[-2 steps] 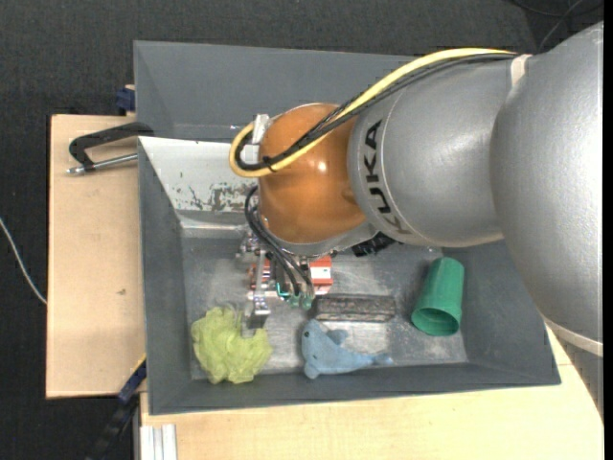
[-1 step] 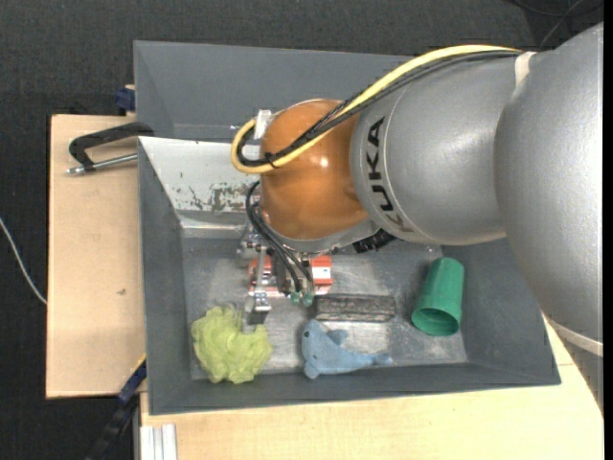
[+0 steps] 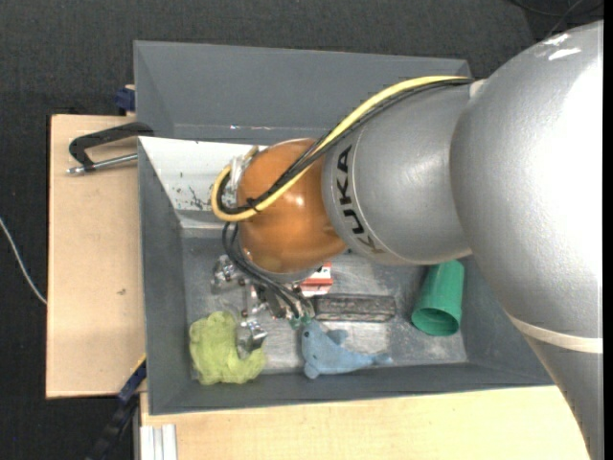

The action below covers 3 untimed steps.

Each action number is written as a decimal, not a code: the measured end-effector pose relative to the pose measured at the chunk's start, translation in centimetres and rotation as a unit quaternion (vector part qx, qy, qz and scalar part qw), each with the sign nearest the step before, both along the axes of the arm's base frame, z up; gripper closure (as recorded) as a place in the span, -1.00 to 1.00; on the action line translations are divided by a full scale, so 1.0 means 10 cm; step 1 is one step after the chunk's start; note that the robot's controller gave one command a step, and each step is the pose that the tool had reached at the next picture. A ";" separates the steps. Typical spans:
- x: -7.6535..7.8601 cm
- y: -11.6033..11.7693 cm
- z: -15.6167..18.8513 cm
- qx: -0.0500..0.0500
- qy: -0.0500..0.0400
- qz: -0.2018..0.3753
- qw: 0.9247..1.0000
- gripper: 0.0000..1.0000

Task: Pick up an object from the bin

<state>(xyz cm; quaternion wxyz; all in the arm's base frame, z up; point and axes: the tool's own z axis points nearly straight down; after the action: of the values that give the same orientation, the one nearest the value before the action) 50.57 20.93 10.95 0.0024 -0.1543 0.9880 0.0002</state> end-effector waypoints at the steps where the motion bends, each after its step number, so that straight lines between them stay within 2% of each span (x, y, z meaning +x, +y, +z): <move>1: -0.05 0.03 -0.31 -0.003 0.004 0.090 0.996 -1.00; 2: -0.06 0.04 -0.05 0.000 0.000 0.032 0.999 -1.00; 3: -0.04 0.04 -0.29 -0.001 0.004 0.091 0.996 -1.00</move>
Offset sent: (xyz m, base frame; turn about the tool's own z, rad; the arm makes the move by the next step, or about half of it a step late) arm -0.0079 0.0031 -0.0078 -0.0662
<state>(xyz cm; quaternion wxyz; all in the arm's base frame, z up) 50.15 21.32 8.05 -0.0014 -0.2431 0.9700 -0.0004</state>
